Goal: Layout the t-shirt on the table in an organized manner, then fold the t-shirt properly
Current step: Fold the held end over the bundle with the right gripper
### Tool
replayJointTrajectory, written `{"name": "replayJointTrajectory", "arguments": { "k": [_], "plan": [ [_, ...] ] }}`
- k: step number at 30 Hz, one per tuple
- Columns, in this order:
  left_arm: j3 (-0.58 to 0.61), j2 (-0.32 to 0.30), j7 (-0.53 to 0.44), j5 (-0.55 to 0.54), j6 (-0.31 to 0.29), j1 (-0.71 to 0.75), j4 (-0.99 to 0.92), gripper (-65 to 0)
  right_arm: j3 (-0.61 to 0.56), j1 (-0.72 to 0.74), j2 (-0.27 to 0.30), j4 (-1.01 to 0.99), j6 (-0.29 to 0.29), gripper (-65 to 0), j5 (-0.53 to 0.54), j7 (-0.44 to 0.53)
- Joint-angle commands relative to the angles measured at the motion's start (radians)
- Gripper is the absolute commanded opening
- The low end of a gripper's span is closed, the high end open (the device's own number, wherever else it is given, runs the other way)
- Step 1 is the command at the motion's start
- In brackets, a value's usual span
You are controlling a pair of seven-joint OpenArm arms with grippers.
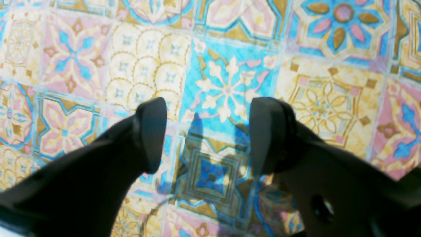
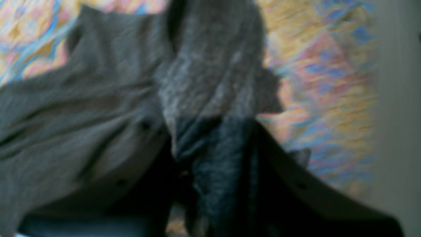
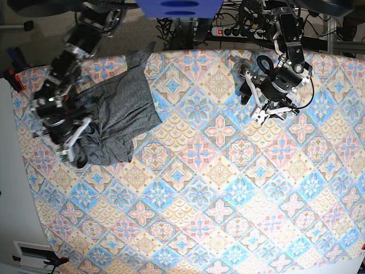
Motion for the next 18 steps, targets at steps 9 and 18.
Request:
{"name": "replayJointTrajectory", "arguments": {
  "k": [9, 18],
  "plan": [
    [-0.001, -0.005, -0.015, -0.008, 0.005, -0.002, 0.017, -28.2, -0.075, -0.094, -0.016, 0.075, 0.005, -65.0, -0.02, 0.005],
    [0.003, 0.003, -0.015, -0.011, 0.005, -0.002, 0.016, -28.2, -0.276, -0.246, -0.016, 0.11, -0.012, -65.0, -0.02, 0.007]
  ]
}}
